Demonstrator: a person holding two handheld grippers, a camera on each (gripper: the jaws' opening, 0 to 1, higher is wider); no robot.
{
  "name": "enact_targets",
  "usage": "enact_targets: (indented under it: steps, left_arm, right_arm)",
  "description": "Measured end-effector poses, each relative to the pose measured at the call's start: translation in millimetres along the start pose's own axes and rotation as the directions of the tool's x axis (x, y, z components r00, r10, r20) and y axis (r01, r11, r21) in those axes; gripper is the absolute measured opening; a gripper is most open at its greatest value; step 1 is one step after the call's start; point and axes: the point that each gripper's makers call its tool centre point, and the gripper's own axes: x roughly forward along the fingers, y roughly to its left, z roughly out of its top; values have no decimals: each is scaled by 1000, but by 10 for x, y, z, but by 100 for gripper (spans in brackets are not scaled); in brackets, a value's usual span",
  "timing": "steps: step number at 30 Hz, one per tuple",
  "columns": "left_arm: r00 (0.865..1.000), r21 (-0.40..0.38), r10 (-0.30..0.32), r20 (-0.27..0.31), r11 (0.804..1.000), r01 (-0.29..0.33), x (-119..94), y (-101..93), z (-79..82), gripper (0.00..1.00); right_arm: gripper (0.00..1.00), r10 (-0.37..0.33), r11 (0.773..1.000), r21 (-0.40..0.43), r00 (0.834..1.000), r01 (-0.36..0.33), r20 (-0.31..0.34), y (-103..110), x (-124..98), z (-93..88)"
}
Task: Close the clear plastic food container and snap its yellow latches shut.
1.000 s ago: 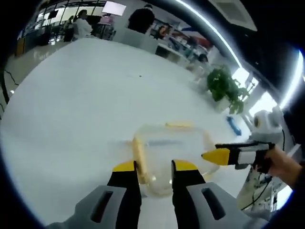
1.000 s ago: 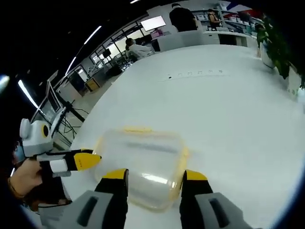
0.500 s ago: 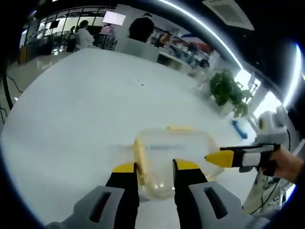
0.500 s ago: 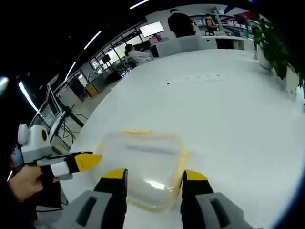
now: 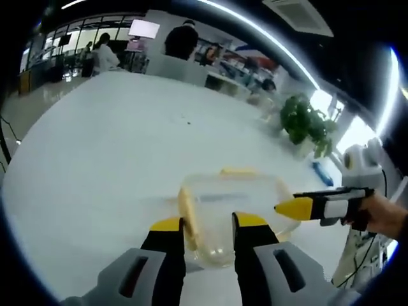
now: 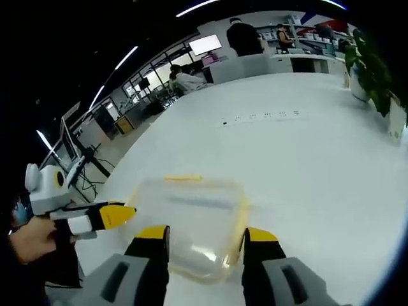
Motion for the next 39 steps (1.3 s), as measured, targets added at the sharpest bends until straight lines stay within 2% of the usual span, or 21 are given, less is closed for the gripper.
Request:
enact_targets:
  steps: [9, 14, 26, 33, 35, 36, 39]
  left_arm:
    - [999, 34, 10, 31, 999, -11, 238, 19, 239, 25]
    - [998, 17, 9, 55, 1000, -10, 321, 58, 315, 26]
    - [997, 20, 2, 72, 1000, -4, 398, 60, 367, 26]
    - [997, -11, -13, 76, 1000, 13, 412, 77, 374, 27]
    - [998, -63, -29, 60, 997, 32, 420, 65, 364, 29]
    - [998, -109, -30, 49, 993, 35, 423, 71, 350, 31]
    - [999, -103, -28, 36, 994, 32, 395, 84, 295, 45]
  right_arm:
    - [43, 1, 1000, -1, 1000, -1, 23, -141, 142, 235]
    - [44, 9, 1000, -6, 999, -8, 37, -205, 218, 347]
    - [44, 9, 1000, -4, 998, -8, 62, -235, 250, 411]
    - [45, -6, 1000, 2, 997, 6, 83, -237, 239, 424]
    - [45, -12, 1000, 16, 995, 11, 101, -242, 230, 417]
    - [46, -34, 998, 50, 993, 28, 117, -275, 225, 426]
    - [50, -31, 996, 85, 988, 18, 151, -295, 183, 423]
